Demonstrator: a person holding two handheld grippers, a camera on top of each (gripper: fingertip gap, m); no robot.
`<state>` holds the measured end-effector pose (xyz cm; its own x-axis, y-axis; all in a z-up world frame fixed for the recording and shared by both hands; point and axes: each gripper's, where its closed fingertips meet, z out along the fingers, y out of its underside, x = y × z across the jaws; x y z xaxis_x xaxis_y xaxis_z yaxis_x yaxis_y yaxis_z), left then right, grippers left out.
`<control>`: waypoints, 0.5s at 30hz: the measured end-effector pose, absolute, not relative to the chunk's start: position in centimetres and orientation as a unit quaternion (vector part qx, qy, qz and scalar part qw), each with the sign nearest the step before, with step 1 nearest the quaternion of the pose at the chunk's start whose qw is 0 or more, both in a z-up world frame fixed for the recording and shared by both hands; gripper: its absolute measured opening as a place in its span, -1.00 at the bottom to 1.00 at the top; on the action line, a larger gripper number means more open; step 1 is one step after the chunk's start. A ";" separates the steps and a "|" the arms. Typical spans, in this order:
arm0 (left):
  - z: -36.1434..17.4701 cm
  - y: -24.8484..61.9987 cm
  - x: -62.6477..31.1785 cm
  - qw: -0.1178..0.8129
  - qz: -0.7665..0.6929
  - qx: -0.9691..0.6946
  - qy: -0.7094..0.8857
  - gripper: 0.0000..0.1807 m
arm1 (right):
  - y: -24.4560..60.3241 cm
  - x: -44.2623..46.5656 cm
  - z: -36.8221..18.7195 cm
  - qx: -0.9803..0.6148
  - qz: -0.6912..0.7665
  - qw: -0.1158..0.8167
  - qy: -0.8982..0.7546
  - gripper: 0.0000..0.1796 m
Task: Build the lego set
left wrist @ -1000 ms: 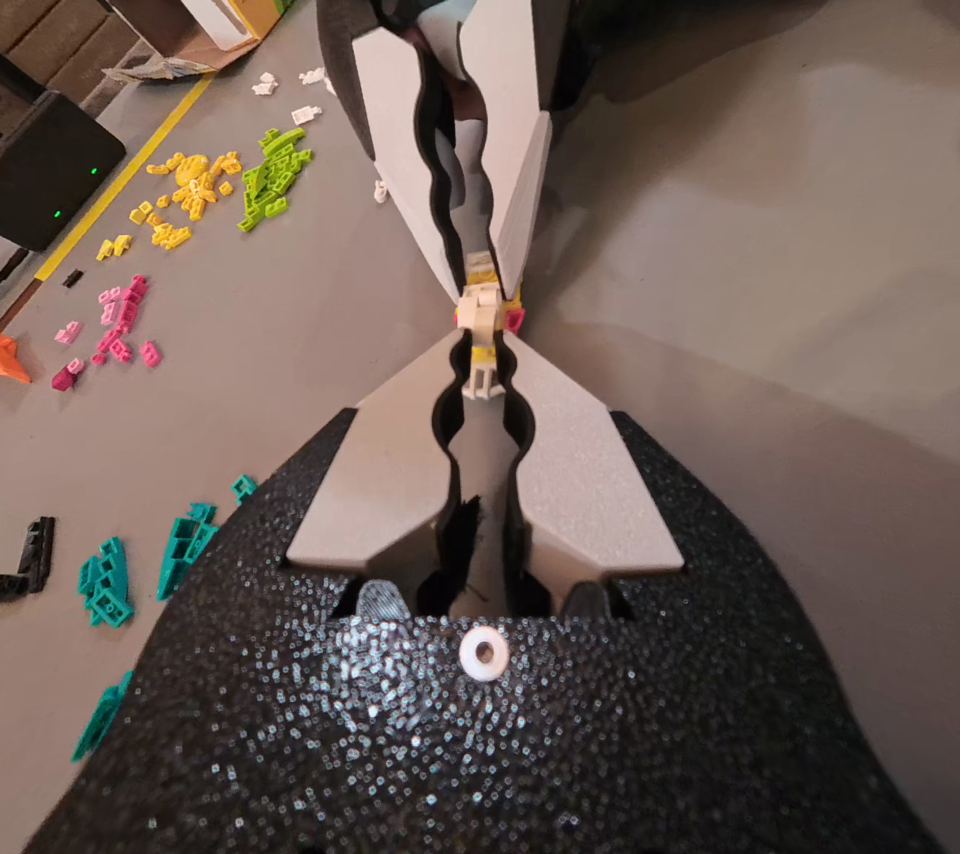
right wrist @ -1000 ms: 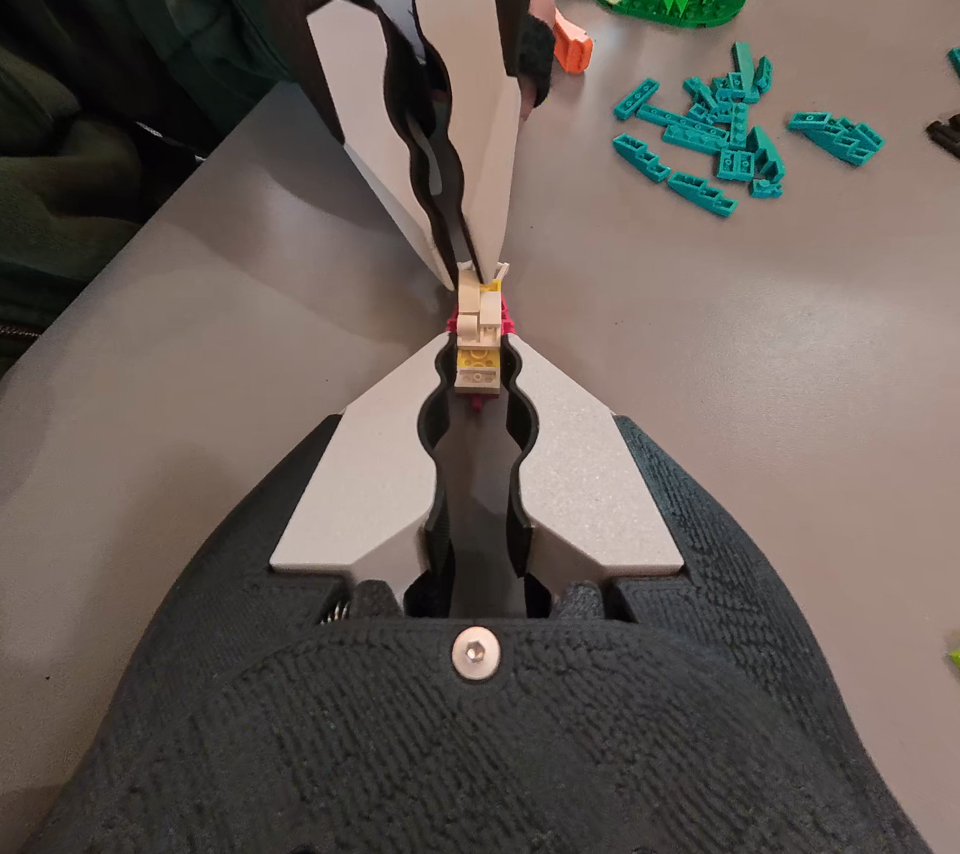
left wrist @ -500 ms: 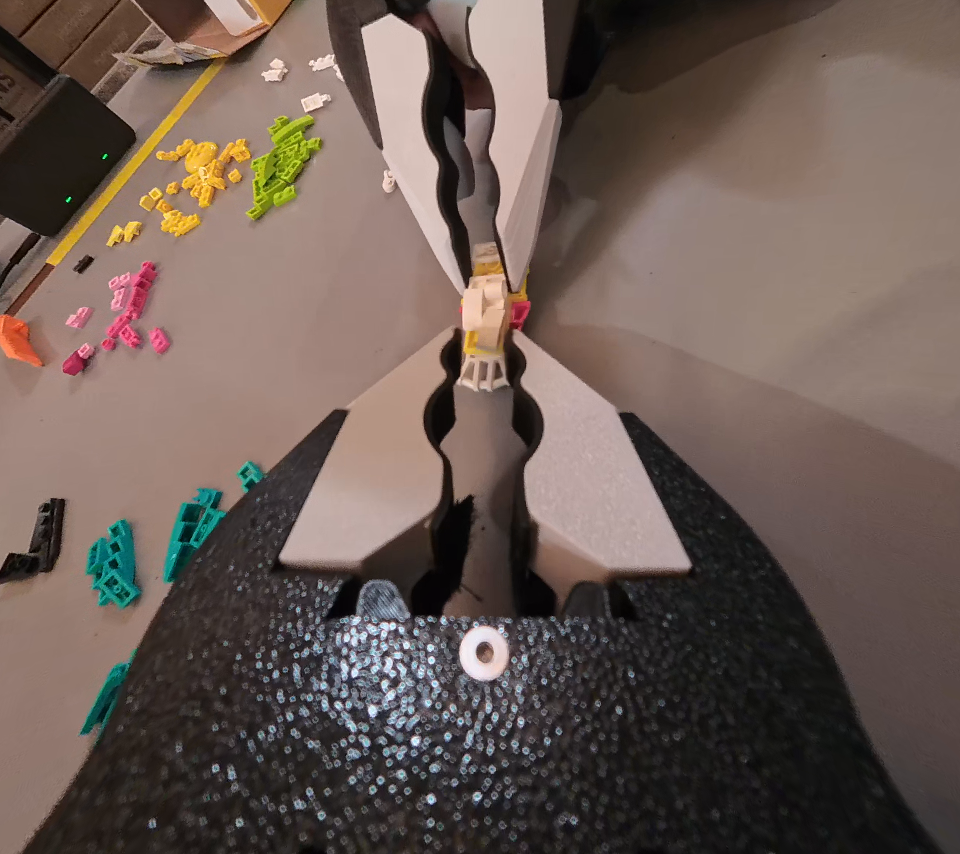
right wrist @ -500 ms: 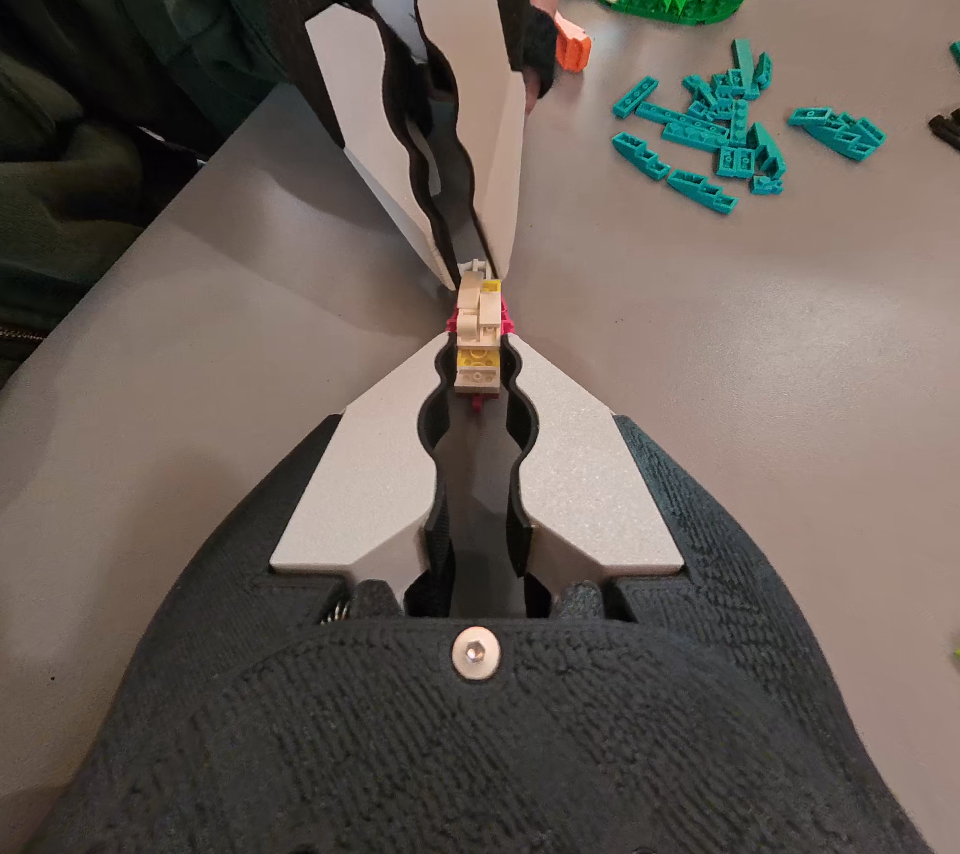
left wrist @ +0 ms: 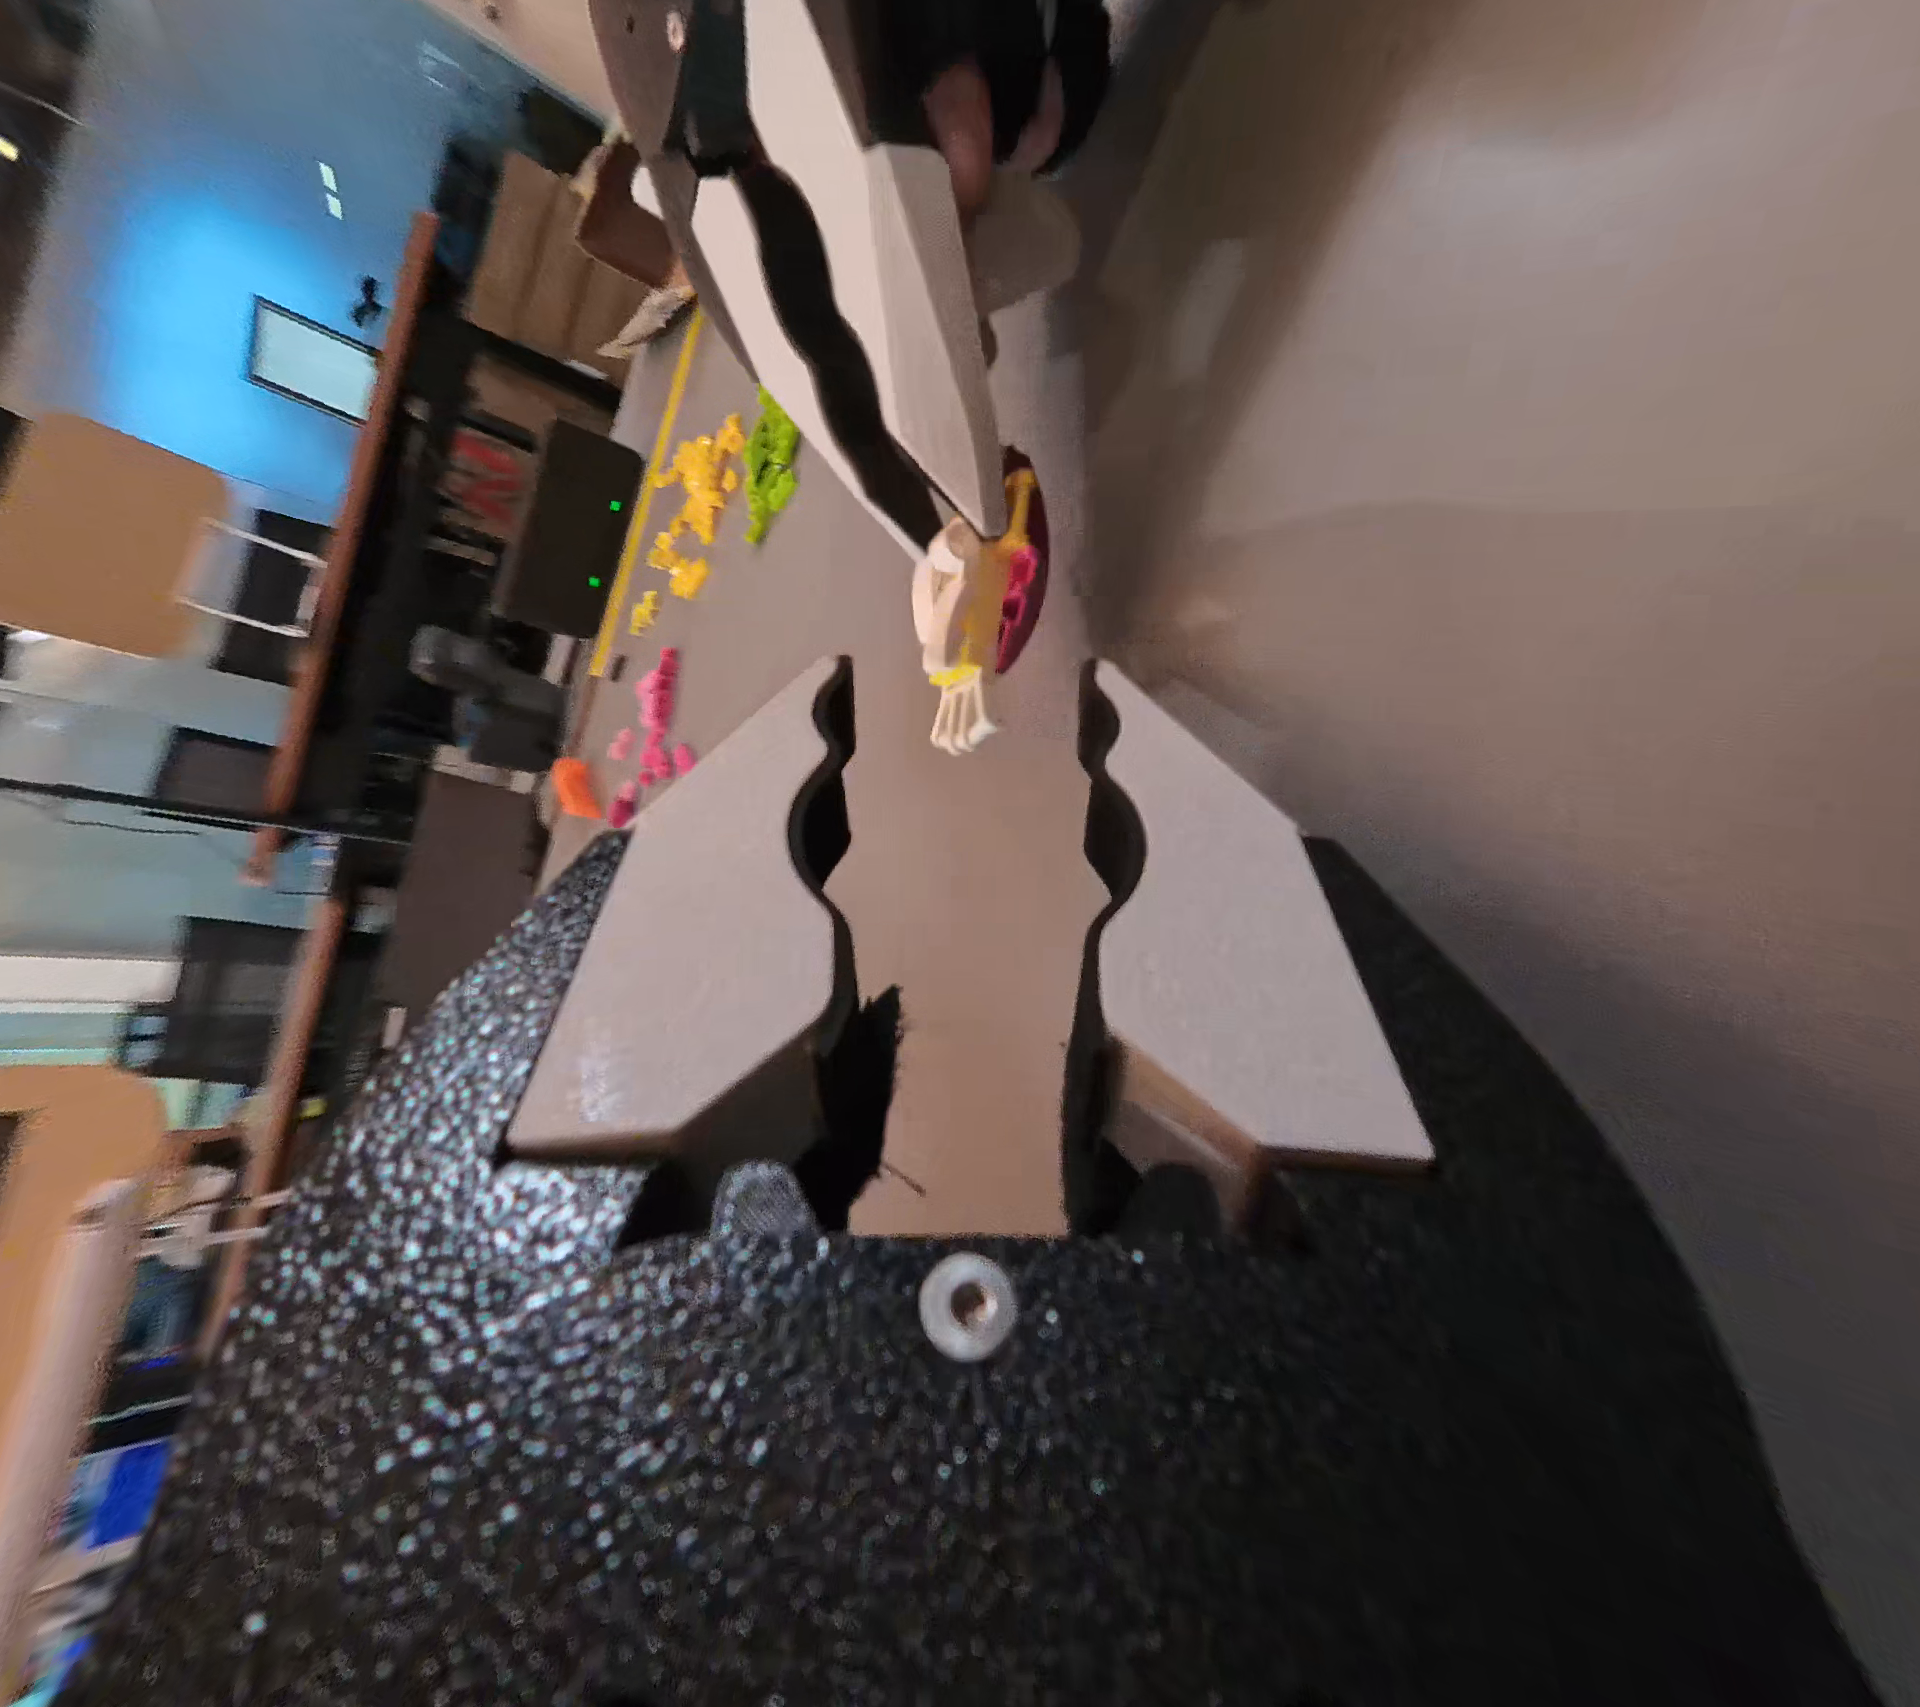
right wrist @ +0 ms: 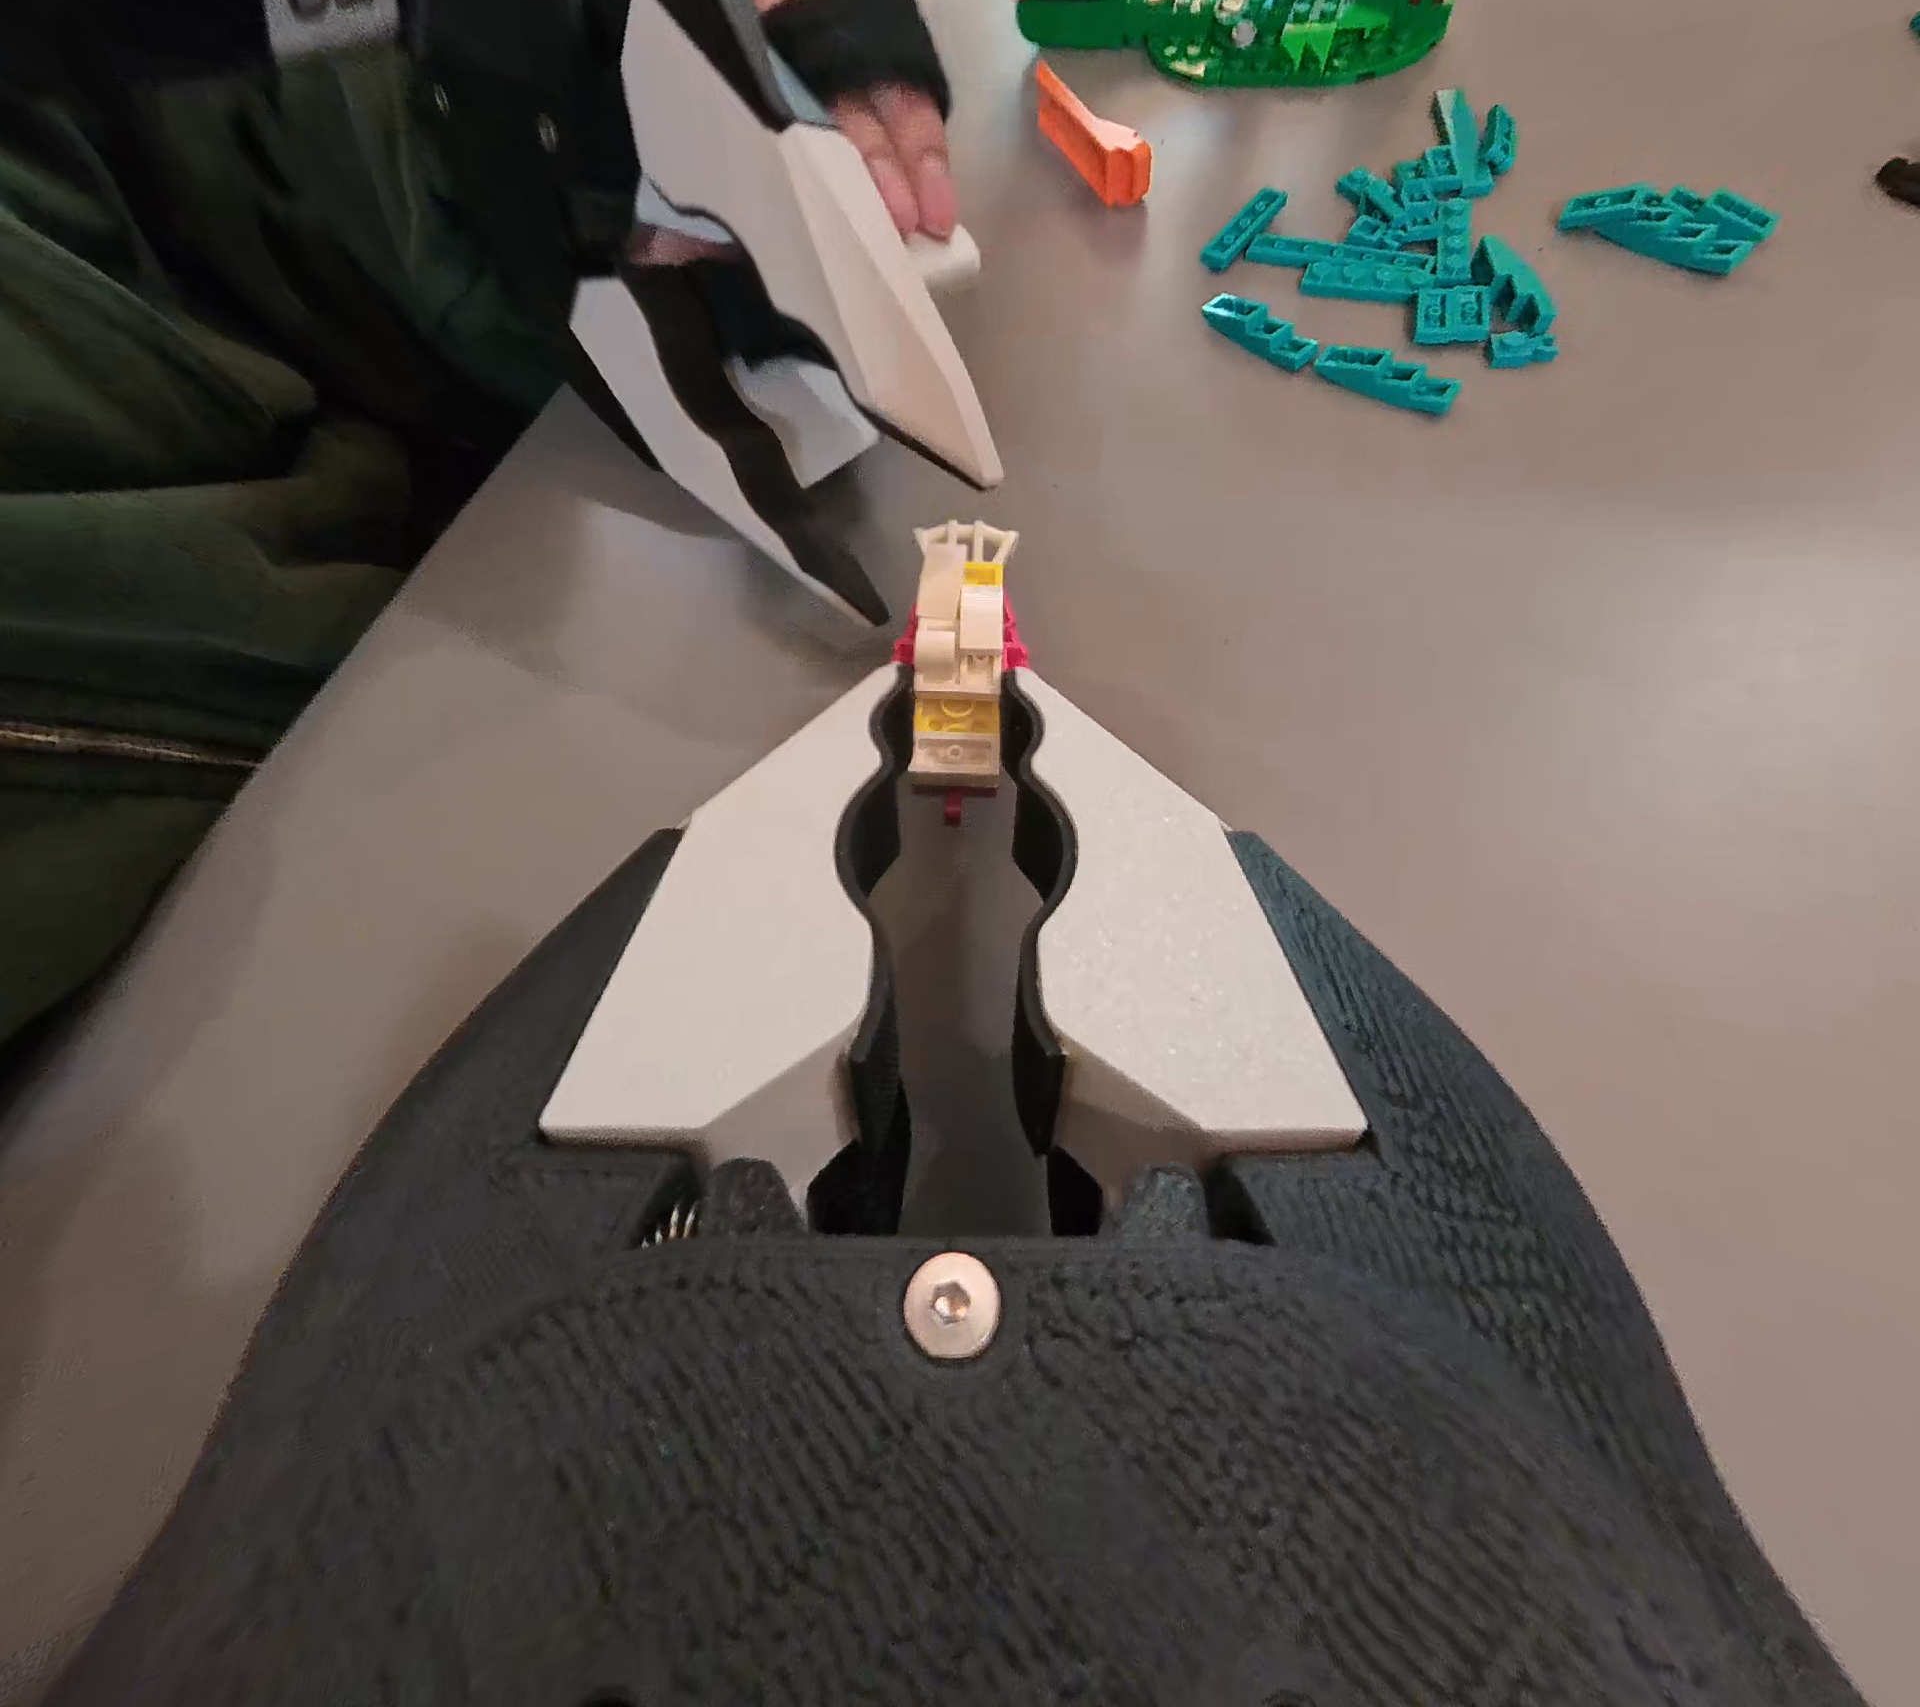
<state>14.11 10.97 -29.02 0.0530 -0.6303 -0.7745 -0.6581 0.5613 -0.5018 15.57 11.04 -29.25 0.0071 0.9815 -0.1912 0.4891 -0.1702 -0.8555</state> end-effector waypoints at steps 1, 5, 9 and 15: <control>-29.0 11.0 14.2 0.560 0.027 -0.457 0.691 -0.55 | 11.0 15.6 -29.1 -0.644 0.421 0.295 -0.566 -0.84; -29.5 11.0 14.6 0.556 0.042 -0.441 0.703 -0.56 | 10.7 15.6 -28.8 -0.643 0.444 0.283 -0.556 -0.84; -29.3 10.9 14.8 0.560 0.043 -0.431 0.707 -0.59 | 10.5 15.6 -28.7 -0.642 0.455 0.275 -0.553 -0.84; -28.8 10.3 14.8 0.567 0.018 -0.426 0.705 -0.60 | 10.4 15.6 -28.7 -0.641 0.461 0.269 -0.551 -0.84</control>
<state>14.84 10.34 -28.81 0.0056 -0.5796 -0.8149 -0.6212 0.6366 -0.4570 15.64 10.35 -28.71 -0.0322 0.9553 -0.2940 0.4591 -0.2471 -0.8533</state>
